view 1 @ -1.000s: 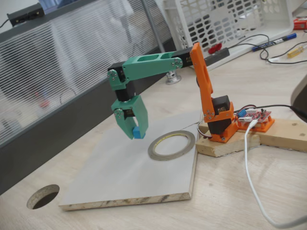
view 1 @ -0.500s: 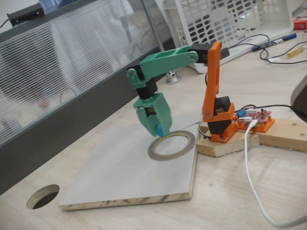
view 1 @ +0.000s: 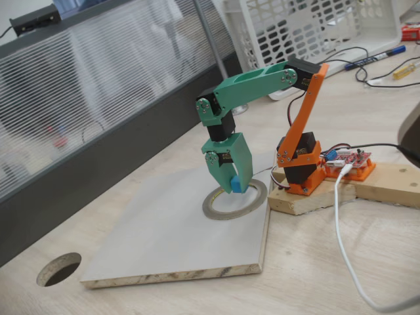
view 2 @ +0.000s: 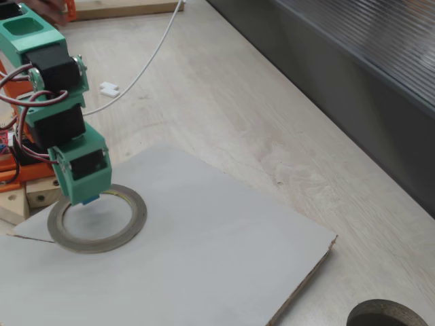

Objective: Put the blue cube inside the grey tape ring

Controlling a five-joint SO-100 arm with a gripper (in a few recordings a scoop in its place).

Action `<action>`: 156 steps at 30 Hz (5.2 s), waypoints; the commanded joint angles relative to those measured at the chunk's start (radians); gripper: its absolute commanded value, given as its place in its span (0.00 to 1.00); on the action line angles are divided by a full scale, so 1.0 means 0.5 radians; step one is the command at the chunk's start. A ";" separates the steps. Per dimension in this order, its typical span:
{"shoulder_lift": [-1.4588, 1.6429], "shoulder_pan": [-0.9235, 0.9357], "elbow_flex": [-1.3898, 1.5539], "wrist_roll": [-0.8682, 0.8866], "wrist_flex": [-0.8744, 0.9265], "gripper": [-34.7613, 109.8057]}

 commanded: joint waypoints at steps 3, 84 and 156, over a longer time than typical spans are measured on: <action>0.067 0.006 0.052 0.015 -0.101 0.27; -0.252 0.009 -0.528 0.018 -0.071 0.55; -0.117 0.067 -1.058 0.009 1.120 0.26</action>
